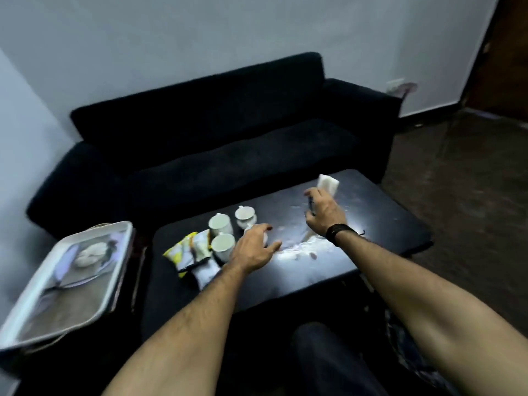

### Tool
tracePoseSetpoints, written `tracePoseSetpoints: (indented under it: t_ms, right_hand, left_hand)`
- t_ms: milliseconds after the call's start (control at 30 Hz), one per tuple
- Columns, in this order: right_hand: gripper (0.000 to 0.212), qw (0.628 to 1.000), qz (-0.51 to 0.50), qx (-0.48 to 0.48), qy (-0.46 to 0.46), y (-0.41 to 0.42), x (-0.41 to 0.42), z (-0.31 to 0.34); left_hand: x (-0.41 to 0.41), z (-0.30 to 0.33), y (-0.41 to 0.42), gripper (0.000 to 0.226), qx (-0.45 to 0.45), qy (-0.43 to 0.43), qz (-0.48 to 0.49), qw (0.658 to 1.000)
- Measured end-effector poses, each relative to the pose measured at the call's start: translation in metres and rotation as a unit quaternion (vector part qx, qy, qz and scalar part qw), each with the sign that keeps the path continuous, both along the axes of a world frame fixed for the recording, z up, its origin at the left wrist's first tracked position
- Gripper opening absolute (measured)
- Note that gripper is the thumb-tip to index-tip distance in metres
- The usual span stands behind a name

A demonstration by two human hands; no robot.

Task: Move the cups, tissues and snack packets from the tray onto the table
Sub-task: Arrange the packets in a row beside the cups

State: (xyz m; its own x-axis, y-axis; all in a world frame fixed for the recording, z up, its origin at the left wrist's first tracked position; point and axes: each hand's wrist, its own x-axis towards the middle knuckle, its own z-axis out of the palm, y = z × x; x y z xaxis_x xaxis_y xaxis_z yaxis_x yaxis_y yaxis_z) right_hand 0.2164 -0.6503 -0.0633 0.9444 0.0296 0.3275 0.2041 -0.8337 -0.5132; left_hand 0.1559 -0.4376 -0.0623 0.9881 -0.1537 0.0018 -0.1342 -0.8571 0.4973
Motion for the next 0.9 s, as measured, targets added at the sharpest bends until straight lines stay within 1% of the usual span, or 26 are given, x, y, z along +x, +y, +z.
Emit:
tracePoseSetpoints:
  t_ms: [100, 200, 267, 367, 433, 567, 700, 767, 833, 900]
  right_hand:
    - [0.047, 0.995, 0.097, -0.015, 0.018, 0.075, -0.005, 0.007]
    - [0.044, 0.984, 0.168, -0.029, 0.044, 0.136, -0.012, 0.002]
    - [0.043, 0.975, 0.207, -0.046, 0.068, 0.171, -0.016, -0.005]
    - [0.041, 0.958, 0.259, -0.076, 0.093, 0.212, -0.021, -0.022]
    - [0.043, 0.951, 0.277, -0.089, 0.108, 0.235, -0.020, -0.035]
    - [0.055, 0.940, 0.300, -0.118, 0.109, 0.268, -0.009, -0.055]
    - [0.080, 0.938, 0.303, -0.112, 0.126, 0.297, 0.009, -0.067]
    - [0.090, 0.933, 0.300, -0.133, 0.147, 0.310, 0.017, -0.073]
    - [0.091, 0.931, 0.283, -0.165, 0.160, 0.319, 0.022, -0.080]
    - [0.084, 0.930, 0.270, -0.181, 0.173, 0.325, 0.026, -0.088]
  left_hand:
    - [-0.021, 0.003, 0.072, 0.054, -0.001, -0.002, 0.082, 0.997]
    - [-0.041, -0.004, 0.128, 0.051, 0.012, 0.010, 0.142, 0.990]
    - [-0.050, -0.011, 0.157, 0.051, 0.020, 0.021, 0.162, 0.986]
    - [-0.055, -0.024, 0.190, 0.059, 0.038, 0.042, 0.170, 0.984]
    - [-0.052, -0.035, 0.207, 0.060, 0.040, 0.057, 0.186, 0.980]
    - [-0.043, -0.059, 0.225, 0.056, 0.047, 0.086, 0.205, 0.974]
    - [-0.028, -0.083, 0.230, 0.059, 0.023, 0.085, 0.221, 0.971]
    - [-0.021, -0.093, 0.233, 0.067, -0.002, 0.085, 0.237, 0.968]
    - [-0.014, -0.101, 0.235, 0.078, -0.022, 0.085, 0.253, 0.963]
    - [-0.008, -0.109, 0.237, 0.086, -0.033, 0.089, 0.260, 0.961]
